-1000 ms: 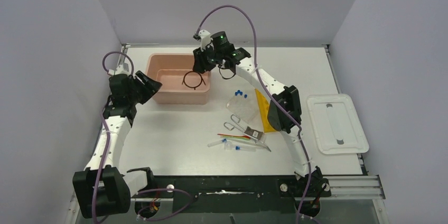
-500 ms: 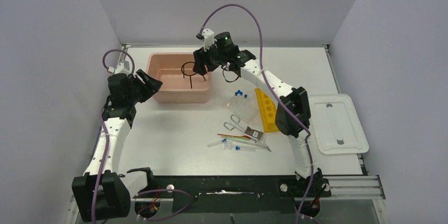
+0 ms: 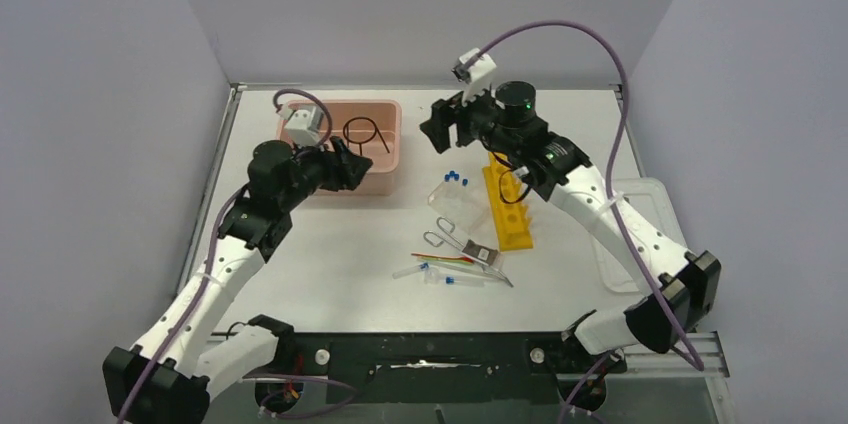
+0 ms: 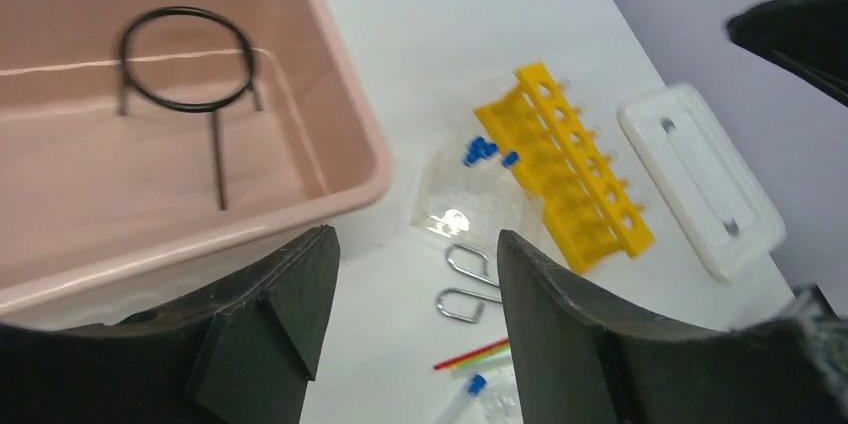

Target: Organize the chemistry lab equipment

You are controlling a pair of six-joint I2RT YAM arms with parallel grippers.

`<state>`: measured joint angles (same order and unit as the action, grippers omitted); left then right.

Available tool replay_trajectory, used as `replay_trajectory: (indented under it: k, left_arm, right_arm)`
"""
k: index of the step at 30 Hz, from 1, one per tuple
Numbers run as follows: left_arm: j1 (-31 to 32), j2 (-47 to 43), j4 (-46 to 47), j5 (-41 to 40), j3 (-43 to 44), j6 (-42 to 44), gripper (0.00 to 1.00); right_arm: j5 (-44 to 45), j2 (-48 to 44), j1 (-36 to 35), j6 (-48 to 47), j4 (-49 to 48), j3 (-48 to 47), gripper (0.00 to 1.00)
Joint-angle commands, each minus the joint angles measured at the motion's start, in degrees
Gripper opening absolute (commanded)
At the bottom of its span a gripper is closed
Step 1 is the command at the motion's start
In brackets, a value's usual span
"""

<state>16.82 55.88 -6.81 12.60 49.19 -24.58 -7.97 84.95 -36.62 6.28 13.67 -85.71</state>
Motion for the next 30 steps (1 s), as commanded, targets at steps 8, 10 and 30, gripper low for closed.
replay_trajectory:
  k: [8, 10, 30]
  left_arm:
    - [28.3, 9.2, 5.4, -13.2, 0.8, 13.4, 0.64]
    - [30.5, 11.2, 6.8, -14.3, -1.2, 15.5, 0.65]
    - [38.4, 31.1, 11.1, 0.4, 0.3, 33.8, 0.56]
  right_arm:
    - [8.1, -27.0, 5.4, 11.7, -8.0, 34.0, 0.74]
    - [6.7, -26.9, 5.3, 12.0, -7.5, 36.2, 0.75]
    - [12.5, -24.8, 15.4, 10.2, -0.1, 35.0, 0.72]
